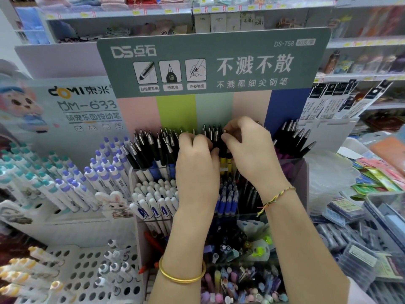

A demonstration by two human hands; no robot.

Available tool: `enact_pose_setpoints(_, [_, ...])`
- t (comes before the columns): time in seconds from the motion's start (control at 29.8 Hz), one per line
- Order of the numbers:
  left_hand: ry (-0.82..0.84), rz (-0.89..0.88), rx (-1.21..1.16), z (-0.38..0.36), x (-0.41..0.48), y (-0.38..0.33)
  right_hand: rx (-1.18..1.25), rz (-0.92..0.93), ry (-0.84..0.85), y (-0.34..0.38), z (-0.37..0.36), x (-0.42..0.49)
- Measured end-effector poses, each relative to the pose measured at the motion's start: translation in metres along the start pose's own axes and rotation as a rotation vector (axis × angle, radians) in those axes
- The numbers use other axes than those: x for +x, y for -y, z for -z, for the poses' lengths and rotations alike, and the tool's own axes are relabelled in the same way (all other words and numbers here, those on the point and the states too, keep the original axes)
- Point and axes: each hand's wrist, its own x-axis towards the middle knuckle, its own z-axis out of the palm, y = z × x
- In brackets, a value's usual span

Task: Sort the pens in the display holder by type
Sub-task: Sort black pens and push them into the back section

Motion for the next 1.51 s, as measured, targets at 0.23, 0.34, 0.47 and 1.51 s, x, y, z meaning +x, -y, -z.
enact_pose_setpoints(0.23, [0.024,0.021,-0.007,0.002,0.0,-0.001,-0.027,0.004,0.004,0.002,-0.002,-0.003])
enact_pose_setpoints(0.34, [0.029,0.039,0.006,0.003,0.001,-0.001,-0.025,-0.011,-0.018,0.001,-0.002,-0.004])
enact_pose_setpoints(0.47, [0.031,0.049,-0.001,0.002,0.001,-0.002,-0.035,-0.041,-0.022,0.001,0.0,-0.007])
enact_pose_setpoints(1.51, [-0.088,0.0,-0.048,0.017,-0.011,-0.004,-0.112,0.08,-0.143,0.009,0.003,-0.016])
